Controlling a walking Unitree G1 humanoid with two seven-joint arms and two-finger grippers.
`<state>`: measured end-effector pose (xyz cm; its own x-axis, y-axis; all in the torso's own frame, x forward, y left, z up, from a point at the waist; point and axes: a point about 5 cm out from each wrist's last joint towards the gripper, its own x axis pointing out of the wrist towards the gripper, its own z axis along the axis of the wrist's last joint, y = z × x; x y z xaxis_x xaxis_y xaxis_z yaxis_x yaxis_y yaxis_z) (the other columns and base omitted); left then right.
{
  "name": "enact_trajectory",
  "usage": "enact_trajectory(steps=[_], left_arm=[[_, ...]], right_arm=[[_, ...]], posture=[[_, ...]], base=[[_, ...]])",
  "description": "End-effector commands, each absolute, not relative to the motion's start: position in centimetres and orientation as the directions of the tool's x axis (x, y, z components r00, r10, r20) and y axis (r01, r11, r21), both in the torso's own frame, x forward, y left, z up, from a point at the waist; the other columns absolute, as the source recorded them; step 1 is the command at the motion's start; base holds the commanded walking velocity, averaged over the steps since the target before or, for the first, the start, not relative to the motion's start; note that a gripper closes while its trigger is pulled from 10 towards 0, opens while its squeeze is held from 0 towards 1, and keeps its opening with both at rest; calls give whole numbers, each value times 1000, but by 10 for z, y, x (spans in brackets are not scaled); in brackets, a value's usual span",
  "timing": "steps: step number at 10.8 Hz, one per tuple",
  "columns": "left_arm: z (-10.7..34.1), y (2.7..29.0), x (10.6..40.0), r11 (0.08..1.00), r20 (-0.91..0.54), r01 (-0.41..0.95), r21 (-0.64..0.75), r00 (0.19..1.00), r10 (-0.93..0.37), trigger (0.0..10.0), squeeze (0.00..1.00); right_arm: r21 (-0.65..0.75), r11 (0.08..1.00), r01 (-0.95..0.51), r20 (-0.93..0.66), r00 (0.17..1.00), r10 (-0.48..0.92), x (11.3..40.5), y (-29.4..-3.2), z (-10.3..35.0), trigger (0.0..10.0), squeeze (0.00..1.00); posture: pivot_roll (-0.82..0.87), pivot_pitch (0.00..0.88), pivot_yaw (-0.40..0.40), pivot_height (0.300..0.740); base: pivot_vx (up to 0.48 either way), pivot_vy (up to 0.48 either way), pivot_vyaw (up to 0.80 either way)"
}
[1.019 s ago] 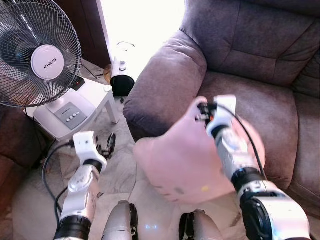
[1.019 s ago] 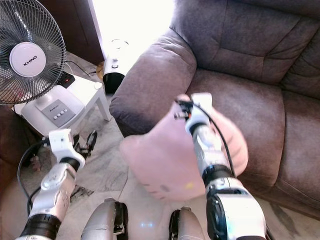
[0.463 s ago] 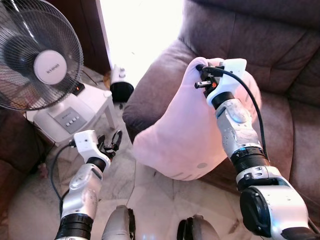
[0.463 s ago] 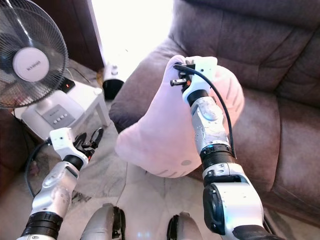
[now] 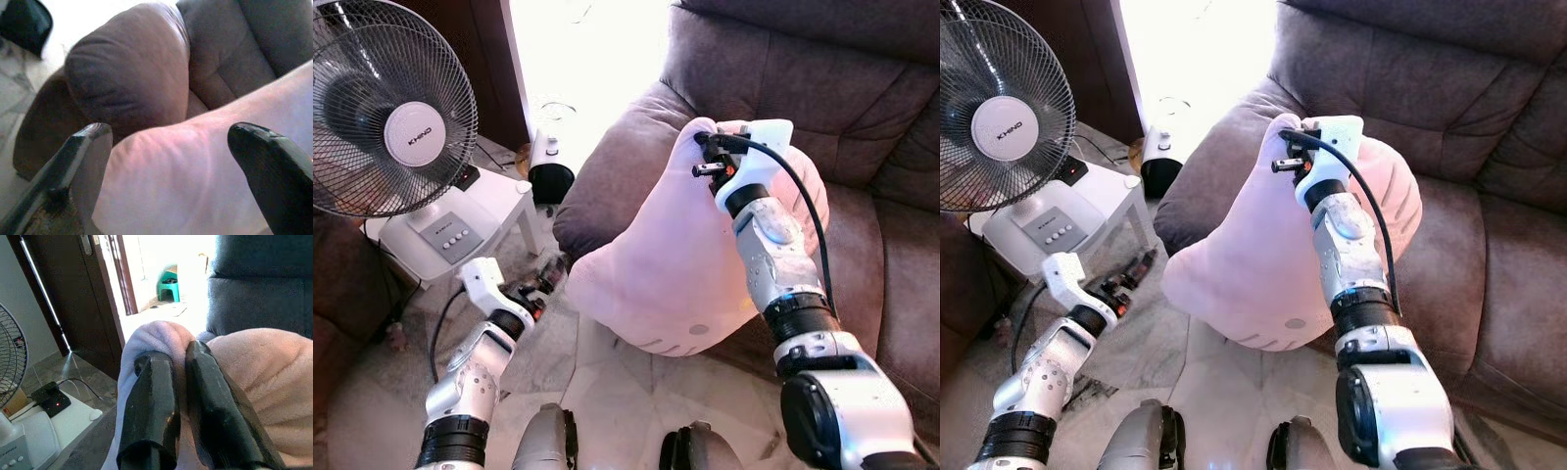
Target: Move the pillow to the sofa from floor
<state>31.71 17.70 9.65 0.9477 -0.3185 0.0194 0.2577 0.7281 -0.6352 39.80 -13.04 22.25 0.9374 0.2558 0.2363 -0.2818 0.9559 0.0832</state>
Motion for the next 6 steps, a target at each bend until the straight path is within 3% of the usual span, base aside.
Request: enact_trajectory(steps=[1,4,5,6], left_arm=[[88,180,317,744,-35,235,-626,944,-327,10000,1000],[78,183,327,797,-126,195,-572,939,-320,10000,1000],[74,183,329,819,-153,217,-532,926,-344,10000,0],[70,183,330,842,-188,227,-490,915,-357,10000,0]], right_arm=[[67,949,-307,359,895,264,395,-126,253,10000,0],[68,950,-306,354,897,264,392,-127,252,10000,0],[66,950,-306,352,898,265,391,-128,252,10000,0],[64,949,-308,352,897,267,390,-128,252,10000,0]], posture=[[181,179,-43,704],[168,200,-42,704],[157,211,-42,704],[151,220,-41,704]], base=[[0,0,0],[0,0,0],[0,0,0],[0,0,0]])
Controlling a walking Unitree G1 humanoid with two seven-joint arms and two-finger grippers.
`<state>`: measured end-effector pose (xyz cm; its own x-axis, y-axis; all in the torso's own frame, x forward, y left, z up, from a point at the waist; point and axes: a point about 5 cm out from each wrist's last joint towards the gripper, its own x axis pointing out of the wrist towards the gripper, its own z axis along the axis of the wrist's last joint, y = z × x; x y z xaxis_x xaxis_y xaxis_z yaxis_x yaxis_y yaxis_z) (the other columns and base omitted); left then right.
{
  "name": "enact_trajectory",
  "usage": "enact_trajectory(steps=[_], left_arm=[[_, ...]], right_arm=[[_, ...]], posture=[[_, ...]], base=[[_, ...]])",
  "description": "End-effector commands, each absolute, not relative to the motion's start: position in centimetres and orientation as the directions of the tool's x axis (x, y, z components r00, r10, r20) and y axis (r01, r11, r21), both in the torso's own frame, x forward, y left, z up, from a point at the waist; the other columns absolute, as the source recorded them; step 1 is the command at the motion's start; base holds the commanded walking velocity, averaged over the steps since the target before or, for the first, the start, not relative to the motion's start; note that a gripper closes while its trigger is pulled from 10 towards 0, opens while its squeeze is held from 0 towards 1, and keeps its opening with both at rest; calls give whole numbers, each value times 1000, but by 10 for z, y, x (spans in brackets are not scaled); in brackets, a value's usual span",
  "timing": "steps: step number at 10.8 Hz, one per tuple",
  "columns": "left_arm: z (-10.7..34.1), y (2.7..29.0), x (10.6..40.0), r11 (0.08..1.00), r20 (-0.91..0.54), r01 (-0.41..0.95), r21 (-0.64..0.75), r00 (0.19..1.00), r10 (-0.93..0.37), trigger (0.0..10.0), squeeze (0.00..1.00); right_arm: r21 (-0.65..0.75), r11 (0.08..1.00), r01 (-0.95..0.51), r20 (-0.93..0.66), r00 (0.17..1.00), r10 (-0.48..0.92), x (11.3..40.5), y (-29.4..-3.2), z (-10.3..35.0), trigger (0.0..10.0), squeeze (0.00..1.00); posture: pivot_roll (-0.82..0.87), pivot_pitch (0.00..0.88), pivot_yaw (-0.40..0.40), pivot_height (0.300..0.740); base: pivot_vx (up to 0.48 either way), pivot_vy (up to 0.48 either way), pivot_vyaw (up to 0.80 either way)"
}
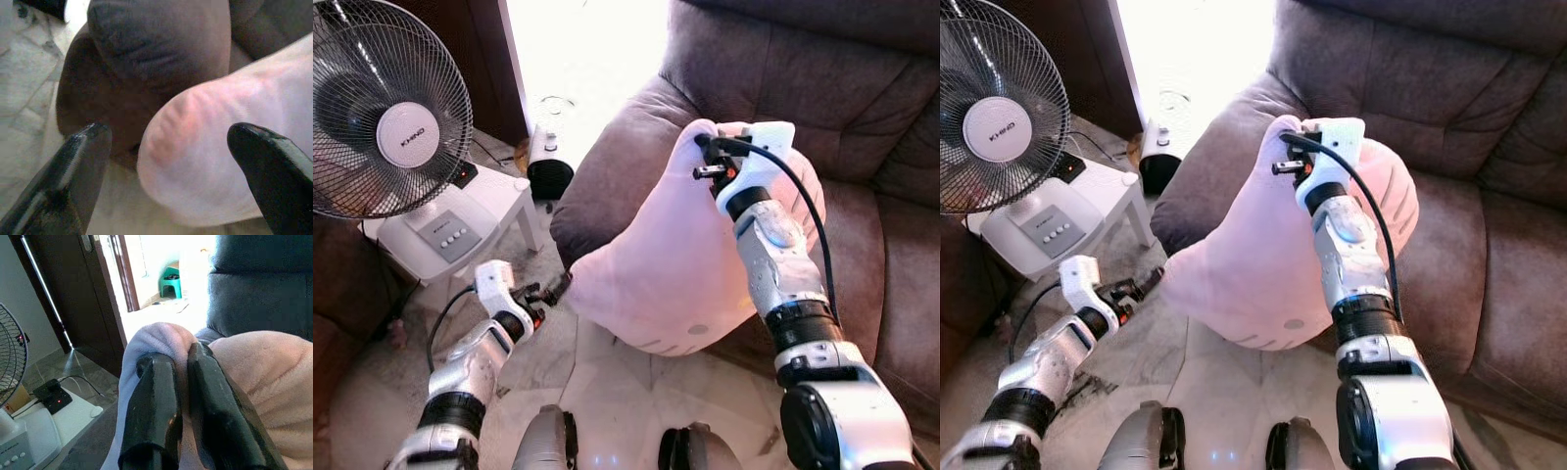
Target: Move the pillow to the sofa from floor
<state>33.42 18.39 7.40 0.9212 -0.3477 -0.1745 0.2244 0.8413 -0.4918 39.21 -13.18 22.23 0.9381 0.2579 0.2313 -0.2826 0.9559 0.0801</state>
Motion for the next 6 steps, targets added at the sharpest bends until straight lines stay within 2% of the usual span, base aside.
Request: enact_trajectory(steps=[1,3,4,5,6], left_arm=[[67,186,332,849,-201,213,-483,917,-344,10000,0],[64,187,337,818,-209,126,-562,935,-288,10000,0],[70,183,344,737,-155,79,-671,957,-244,10000,0],[71,180,347,716,-150,62,-695,962,-229,10000,0],[70,183,351,688,-203,-57,-724,970,-134,10000,0]], right_arm=[[63,949,-309,350,897,269,388,-128,252,10000,0],[63,947,-314,345,898,274,386,-128,251,10000,0],[60,947,-315,343,898,277,383,-129,252,10000,0],[59,947,-314,342,898,277,382,-129,252,10000,0],[57,948,-313,338,899,277,381,-130,252,10000,0]], posture=[[146,226,-43,704],[136,239,-46,704],[124,246,-50,704],[121,248,-51,704],[115,251,-53,704]], base=[[0,0,0],[0,0,0],[0,0,0],[0,0,0],[0,0,0]])
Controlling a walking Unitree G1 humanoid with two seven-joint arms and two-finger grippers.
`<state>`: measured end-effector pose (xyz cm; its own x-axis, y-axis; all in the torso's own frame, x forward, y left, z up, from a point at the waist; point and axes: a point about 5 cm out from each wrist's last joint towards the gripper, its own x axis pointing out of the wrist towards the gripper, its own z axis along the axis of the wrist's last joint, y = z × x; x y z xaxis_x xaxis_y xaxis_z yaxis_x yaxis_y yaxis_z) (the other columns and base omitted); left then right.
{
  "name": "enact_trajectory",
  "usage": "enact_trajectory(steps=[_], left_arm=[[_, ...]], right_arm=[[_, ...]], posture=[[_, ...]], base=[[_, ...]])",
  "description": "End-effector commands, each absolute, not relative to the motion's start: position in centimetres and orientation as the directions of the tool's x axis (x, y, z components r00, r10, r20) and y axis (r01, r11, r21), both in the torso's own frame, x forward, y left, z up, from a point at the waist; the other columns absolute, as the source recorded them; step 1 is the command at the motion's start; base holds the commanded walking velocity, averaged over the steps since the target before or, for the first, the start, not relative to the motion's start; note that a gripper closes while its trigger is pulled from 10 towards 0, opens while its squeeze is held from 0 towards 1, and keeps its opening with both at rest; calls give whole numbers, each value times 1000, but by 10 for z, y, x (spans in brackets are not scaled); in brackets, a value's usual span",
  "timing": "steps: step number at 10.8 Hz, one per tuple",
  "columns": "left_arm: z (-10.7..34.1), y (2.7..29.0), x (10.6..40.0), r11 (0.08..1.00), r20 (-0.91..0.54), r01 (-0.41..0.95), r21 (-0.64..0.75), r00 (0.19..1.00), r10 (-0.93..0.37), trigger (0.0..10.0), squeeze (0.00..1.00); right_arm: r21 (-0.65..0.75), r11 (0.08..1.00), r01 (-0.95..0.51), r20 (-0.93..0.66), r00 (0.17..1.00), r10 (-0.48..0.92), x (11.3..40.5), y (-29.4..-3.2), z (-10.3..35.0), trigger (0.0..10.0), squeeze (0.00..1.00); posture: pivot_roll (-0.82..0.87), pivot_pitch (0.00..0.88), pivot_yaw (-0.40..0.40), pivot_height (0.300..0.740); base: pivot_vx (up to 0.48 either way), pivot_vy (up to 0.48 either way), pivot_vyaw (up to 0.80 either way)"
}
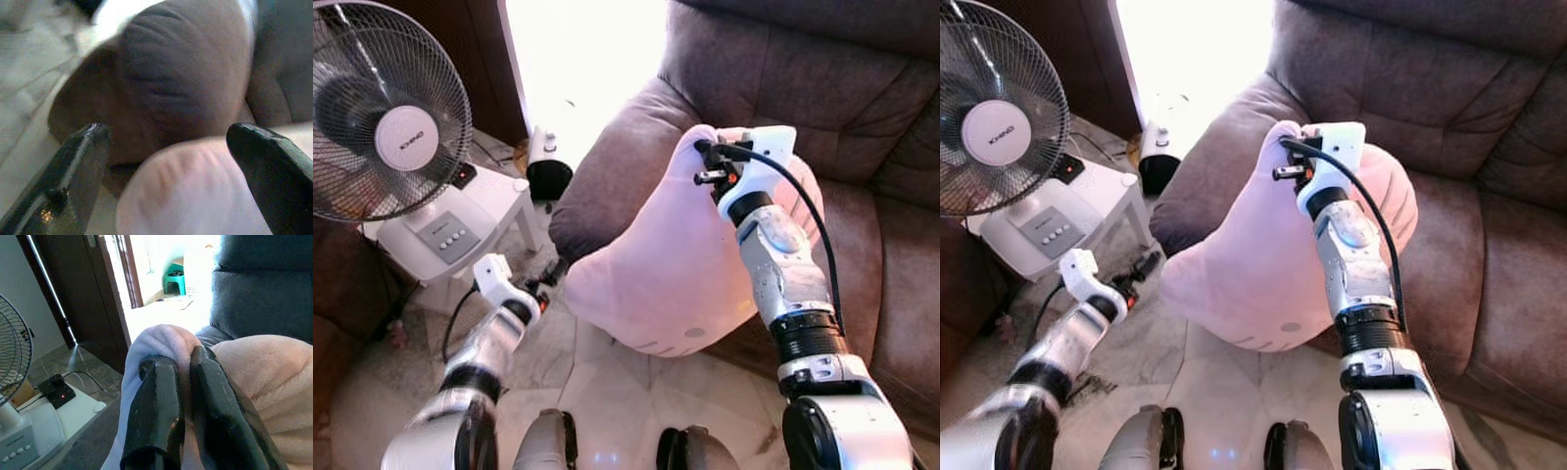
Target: Move the pillow to the sofa from floor
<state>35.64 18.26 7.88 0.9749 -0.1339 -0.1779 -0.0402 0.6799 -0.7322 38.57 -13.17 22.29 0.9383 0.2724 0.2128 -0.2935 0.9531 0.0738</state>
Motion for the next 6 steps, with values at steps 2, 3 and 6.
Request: enact_trajectory(steps=[2,3,6], left_arm=[[79,189,360,579,-240,-160,-799,969,-64,10000,0],[82,187,362,565,-226,-143,-812,971,-79,10000,0],[85,170,366,565,-229,-86,-821,955,-187,10000,0]], right_arm=[[58,948,-313,333,901,277,379,-130,251,10000,0],[60,947,-316,332,901,279,379,-129,250,10000,0],[63,944,-323,332,899,285,374,-126,251,10000,0]], posture=[[118,254,-53,704],[120,253,-50,704],[99,261,-46,704]], base=[[0,0,0],[0,0,0],[0,0,0]])
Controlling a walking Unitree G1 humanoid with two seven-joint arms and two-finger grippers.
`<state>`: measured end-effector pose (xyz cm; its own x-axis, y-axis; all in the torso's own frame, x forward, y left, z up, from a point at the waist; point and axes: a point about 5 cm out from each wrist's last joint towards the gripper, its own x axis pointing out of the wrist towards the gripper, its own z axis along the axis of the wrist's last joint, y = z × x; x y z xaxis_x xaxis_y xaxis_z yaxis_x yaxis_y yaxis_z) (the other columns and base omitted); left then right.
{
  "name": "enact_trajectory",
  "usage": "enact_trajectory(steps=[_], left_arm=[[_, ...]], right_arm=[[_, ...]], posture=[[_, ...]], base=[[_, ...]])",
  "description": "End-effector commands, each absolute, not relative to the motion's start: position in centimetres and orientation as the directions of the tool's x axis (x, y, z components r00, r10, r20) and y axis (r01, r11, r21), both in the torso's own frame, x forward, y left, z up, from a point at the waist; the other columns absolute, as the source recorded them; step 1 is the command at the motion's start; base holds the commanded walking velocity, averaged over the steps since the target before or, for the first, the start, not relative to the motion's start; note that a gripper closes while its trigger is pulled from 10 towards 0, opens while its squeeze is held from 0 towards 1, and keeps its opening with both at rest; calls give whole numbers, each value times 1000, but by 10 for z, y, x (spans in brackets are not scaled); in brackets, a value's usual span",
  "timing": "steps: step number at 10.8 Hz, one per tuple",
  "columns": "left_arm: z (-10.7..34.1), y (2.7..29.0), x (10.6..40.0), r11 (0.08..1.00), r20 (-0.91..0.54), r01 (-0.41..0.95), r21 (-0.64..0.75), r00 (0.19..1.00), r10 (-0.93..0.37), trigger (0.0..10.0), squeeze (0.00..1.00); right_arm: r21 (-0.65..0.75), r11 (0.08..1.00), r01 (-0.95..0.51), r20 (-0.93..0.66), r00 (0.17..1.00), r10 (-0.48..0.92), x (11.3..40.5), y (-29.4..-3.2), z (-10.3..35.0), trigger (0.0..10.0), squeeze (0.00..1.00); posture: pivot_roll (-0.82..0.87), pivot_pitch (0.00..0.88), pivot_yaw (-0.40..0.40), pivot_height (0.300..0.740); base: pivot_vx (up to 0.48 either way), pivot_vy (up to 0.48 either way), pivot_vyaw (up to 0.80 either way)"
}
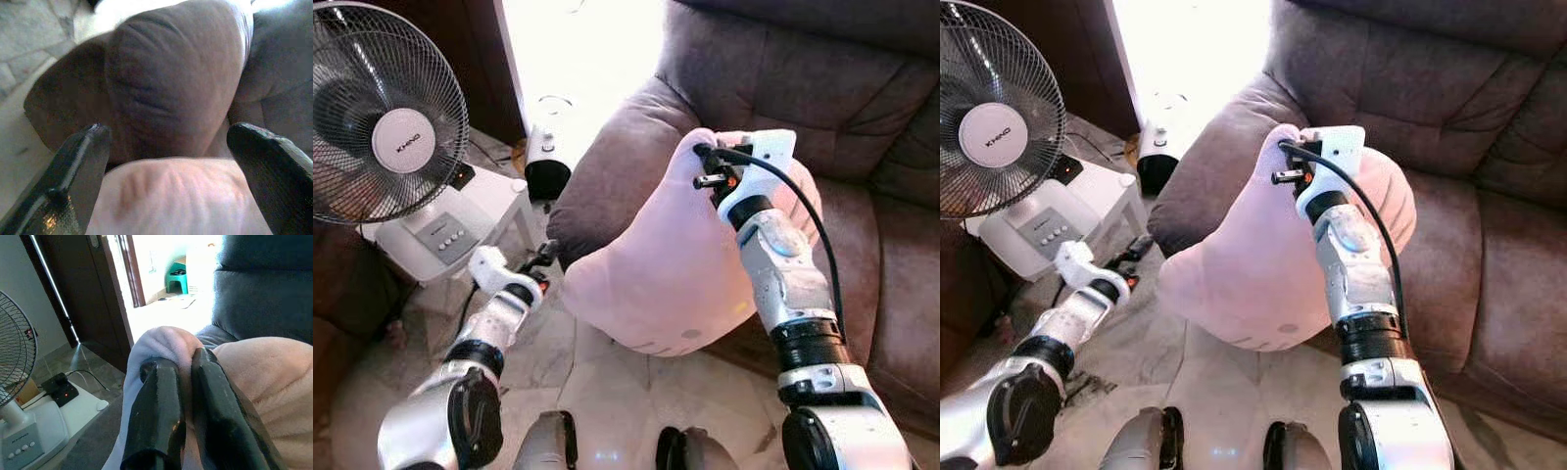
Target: Move the pillow to the sofa from floor
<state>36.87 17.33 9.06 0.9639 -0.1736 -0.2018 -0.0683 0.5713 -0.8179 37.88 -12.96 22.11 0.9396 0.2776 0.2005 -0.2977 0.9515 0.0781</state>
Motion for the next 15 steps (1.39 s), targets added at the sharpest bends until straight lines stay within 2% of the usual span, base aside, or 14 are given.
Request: enact_trajectory(steps=[1,4,5,8,9,10,11,14,15], left_arm=[[81,167,364,598,-250,-79,-798,945,-209,10000,0],[61,166,353,606,-367,-180,-774,909,-199,10000,0],[57,162,351,646,-400,-175,-743,890,-218,10000,0],[52,156,347,669,-420,-153,-727,870,-258,10000,0],[50,156,346,678,-429,-156,-718,866,-256,9020,0],[49,156,345,678,-432,-159,-718,866,-254,1569,0],[48,155,345,679,-435,-160,-716,864,-255,0,0],[46,158,343,683,-436,-162,-712,864,-250,0,0],[45,160,342,681,-437,-170,-712,867,-241,10000,0]], right_arm=[[60,944,-323,336,898,286,372,-127,253,10000,0],[54,943,-329,343,893,292,363,-129,256,10000,0],[54,943,-329,337,895,293,361,-129,255,10000,0],[58,941,-333,329,896,297,357,-128,255,10000,0],[58,941,-333,326,897,298,356,-128,255,10000,0],[57,942,-332,323,898,297,354,-129,256,10000,0],[57,942,-331,322,899,296,353,-129,256,10000,0],[58,944,-325,316,903,292,351,-130,256,10000,0],[59,944,-325,313,904,291,351,-131,256,10000,0]], posture=[[90,267,-45,704],[65,285,-49,704],[65,290,-49,704],[54,302,-51,704],[51,305,-52,704],[47,309,-53,704],[45,313,-54,704],[42,318,-55,704],[46,318,-55,704]], base=[[0,0,0],[0,0,0],[0,0,0],[0,0,0],[0,0,0],[0,0,0],[0,0,0],[0,0,0],[0,0,0]])
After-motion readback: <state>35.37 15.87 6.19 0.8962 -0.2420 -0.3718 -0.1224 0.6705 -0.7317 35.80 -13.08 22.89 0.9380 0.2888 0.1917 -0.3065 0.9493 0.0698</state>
